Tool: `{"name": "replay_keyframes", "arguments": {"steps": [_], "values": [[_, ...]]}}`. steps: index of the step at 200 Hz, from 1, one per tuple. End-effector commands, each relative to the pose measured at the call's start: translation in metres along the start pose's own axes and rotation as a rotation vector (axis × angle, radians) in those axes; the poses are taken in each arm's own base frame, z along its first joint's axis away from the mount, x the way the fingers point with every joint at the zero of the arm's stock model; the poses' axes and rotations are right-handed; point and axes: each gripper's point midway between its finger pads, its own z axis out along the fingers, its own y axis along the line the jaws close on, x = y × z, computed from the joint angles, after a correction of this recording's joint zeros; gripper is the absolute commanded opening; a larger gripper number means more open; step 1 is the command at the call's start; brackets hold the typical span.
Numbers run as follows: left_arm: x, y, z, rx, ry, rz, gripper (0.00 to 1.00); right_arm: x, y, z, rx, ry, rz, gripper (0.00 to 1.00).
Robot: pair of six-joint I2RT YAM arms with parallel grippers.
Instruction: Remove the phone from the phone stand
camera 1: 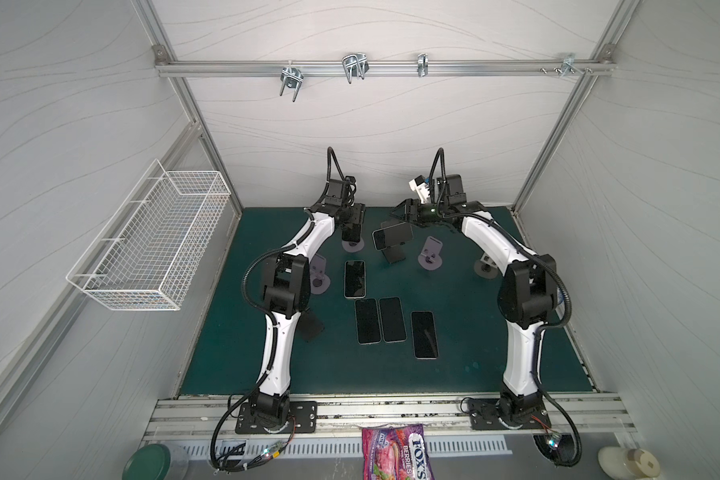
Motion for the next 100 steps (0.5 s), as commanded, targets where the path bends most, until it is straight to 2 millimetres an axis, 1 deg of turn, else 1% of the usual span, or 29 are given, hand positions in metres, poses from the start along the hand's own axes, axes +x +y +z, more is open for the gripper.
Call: {"name": "replay_keyframes", "arguments": {"steps": [1, 68, 100], "values": [[-0.048, -0.001, -0.026, 0.003, -0.122, 0.012, 0.49, 0.0, 0.009, 0.003, -0.024, 0.015, -0.01, 0.72], [-0.056, -0.002, -0.036, 0.001, -0.14, 0.006, 0.49, 0.0, 0.018, 0.002, -0.024, 0.015, -0.02, 0.73], [-0.059, -0.002, -0.04, -0.003, -0.148, 0.004, 0.48, -0.001, 0.017, 0.002, -0.016, 0.01, -0.02, 0.73]]}}
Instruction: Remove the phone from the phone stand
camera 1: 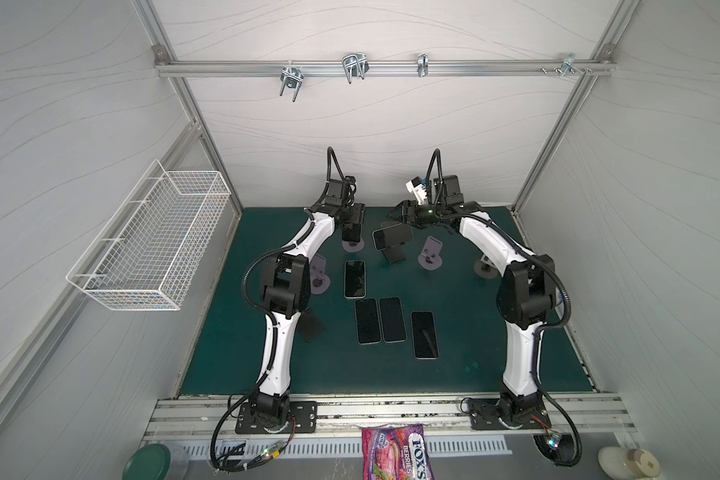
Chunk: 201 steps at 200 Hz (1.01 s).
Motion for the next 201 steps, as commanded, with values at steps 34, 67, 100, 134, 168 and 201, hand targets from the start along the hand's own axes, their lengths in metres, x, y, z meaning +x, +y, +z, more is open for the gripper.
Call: {"name": "replay_keyframes", "arguments": {"steps": [34, 67, 100, 134, 168, 201], "values": [[-0.064, 0.0, -0.043, -0.004, -0.156, 0.008, 0.48, -0.007, 0.011, -0.001, -0.014, -0.007, -0.024, 0.73], [-0.067, 0.002, -0.045, -0.006, -0.159, 0.007, 0.48, -0.006, 0.008, 0.002, -0.015, -0.002, -0.021, 0.72], [-0.067, 0.002, -0.045, -0.004, -0.158, 0.008, 0.48, -0.005, 0.007, 0.004, -0.018, 0.002, -0.017, 0.73], [-0.068, 0.001, -0.047, 0.0, -0.162, 0.003, 0.48, -0.005, 0.009, 0.003, -0.022, 0.003, -0.019, 0.73], [-0.074, 0.0, -0.052, 0.003, -0.177, -0.001, 0.48, -0.004, 0.01, 0.002, -0.024, 0.005, -0.021, 0.73], [-0.078, -0.001, -0.059, 0.005, -0.187, -0.003, 0.48, -0.006, 0.015, -0.002, -0.027, -0.001, -0.024, 0.73]]}}
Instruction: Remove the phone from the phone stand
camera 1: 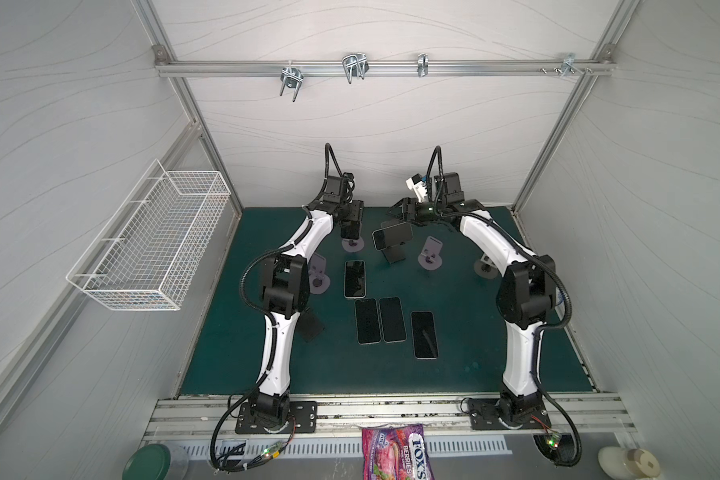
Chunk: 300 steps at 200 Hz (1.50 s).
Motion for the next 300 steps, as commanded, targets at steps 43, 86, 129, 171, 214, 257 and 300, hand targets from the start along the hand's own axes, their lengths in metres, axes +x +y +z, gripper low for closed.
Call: {"name": "replay_keyframes", "arguments": {"steps": [43, 86, 129, 171, 214, 257, 300], "values": [[-0.072, -0.008, -0.059, 0.026, -0.189, 0.005, 0.48, -0.001, 0.014, -0.006, -0.012, 0.004, -0.016, 0.73], [-0.077, -0.011, -0.071, 0.033, -0.199, 0.001, 0.47, 0.0, 0.024, -0.008, -0.011, 0.003, -0.024, 0.73], [-0.078, -0.013, -0.084, 0.04, -0.198, -0.007, 0.48, -0.001, 0.033, -0.011, -0.01, -0.002, -0.036, 0.73], [-0.081, -0.018, -0.106, 0.044, -0.207, 0.004, 0.47, 0.0, 0.047, -0.019, -0.008, -0.006, -0.048, 0.73], [-0.078, -0.031, -0.13, 0.05, -0.208, 0.028, 0.47, 0.007, 0.063, -0.03, 0.011, -0.004, -0.063, 0.73], [-0.073, -0.053, -0.152, 0.079, -0.206, 0.061, 0.47, 0.025, 0.076, -0.034, 0.037, 0.009, -0.067, 0.73], [-0.067, -0.069, -0.177, 0.109, -0.207, 0.074, 0.47, 0.034, 0.09, -0.046, 0.048, 0.001, -0.072, 0.74]]}}
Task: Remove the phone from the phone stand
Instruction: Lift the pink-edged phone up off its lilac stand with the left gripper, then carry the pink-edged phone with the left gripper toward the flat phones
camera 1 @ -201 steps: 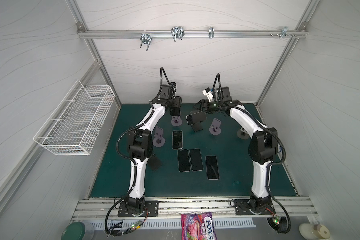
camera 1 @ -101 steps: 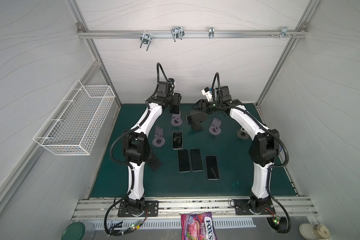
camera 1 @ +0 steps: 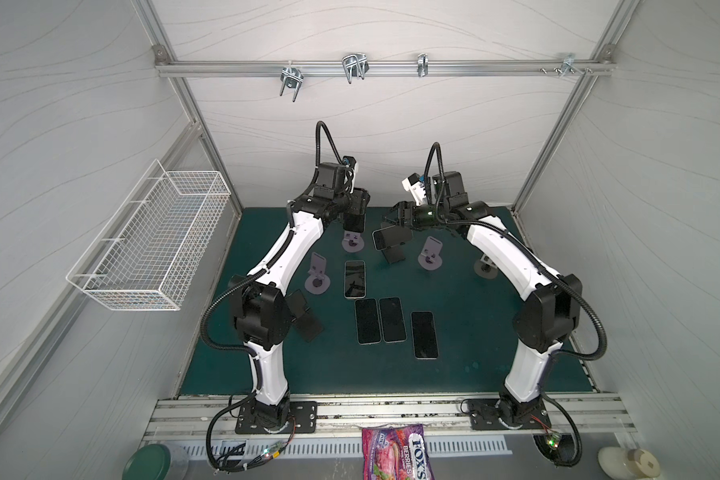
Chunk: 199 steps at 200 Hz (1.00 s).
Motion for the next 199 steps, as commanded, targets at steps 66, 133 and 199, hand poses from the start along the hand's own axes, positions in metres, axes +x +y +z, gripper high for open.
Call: {"name": "replay_keyframes", "arguments": {"steps": [66, 133, 199], "values": [[-0.004, -0.047, -0.073, 0.081, -0.066, 0.04, 0.47, 0.027, 0.041, -0.036, 0.042, -0.015, -0.045, 0.74], [0.025, -0.069, -0.111, 0.123, -0.043, 0.021, 0.46, 0.058, 0.06, -0.054, 0.08, -0.008, -0.063, 0.74], [0.057, -0.065, -0.145, 0.118, -0.022, -0.057, 0.45, 0.1, 0.071, -0.05, 0.091, 0.046, -0.072, 0.74]]}}
